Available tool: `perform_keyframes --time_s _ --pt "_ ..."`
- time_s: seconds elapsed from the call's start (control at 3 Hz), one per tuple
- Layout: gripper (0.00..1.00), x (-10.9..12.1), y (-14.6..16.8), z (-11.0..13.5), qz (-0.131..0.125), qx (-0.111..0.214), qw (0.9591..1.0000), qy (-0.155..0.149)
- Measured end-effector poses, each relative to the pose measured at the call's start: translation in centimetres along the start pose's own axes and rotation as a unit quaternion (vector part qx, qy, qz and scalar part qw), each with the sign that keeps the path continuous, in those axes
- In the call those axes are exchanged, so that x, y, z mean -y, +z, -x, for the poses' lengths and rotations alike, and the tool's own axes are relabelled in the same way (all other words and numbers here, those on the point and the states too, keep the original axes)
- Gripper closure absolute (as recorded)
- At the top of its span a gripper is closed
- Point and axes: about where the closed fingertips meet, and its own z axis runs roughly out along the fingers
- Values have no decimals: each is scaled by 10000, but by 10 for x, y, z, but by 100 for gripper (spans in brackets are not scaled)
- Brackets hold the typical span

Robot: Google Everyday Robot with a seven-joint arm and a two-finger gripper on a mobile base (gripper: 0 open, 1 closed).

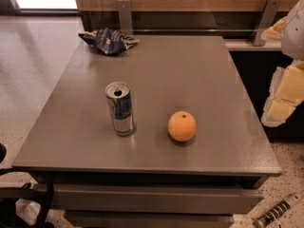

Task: Move redbull can near blue chip bag

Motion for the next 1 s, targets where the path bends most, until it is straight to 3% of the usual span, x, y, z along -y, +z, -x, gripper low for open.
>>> perform_keyframes --time_s 0.67,1.0 --pt "0 2 0 3 -22 154 9999 42" --pt "0 4 4 15 126 763 9966 278"
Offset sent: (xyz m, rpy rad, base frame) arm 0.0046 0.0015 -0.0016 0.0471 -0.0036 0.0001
